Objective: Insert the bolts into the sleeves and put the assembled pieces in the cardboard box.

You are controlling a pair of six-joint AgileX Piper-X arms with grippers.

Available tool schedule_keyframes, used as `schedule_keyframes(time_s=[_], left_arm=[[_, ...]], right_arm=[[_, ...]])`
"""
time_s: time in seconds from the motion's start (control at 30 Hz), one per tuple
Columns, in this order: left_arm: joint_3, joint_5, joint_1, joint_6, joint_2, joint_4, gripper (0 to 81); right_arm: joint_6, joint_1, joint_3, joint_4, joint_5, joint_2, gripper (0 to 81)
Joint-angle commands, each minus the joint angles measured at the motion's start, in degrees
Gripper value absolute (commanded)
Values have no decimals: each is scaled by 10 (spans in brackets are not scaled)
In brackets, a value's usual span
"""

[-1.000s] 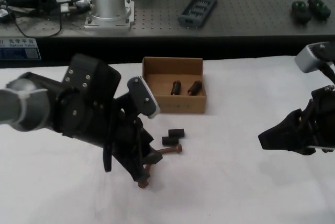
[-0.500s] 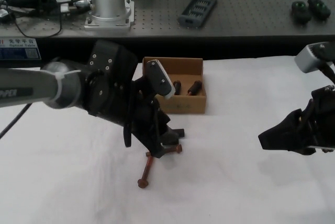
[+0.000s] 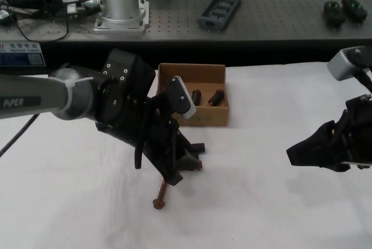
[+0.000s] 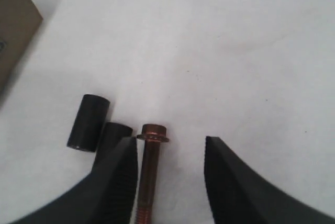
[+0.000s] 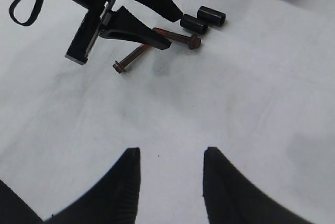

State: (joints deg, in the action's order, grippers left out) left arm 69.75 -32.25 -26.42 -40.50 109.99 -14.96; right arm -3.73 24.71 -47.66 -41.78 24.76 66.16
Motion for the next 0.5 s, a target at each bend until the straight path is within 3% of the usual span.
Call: schedule_keyframes(time_s=[0.0,0.47], left_arm=[[8,-7,-3,-7,8,-4,303],[9,2,-3,-7,41,3,303]], right_arm=[[-1,1,0,6,6,-2,301],[-1,1,0,6,6,-2,301]])
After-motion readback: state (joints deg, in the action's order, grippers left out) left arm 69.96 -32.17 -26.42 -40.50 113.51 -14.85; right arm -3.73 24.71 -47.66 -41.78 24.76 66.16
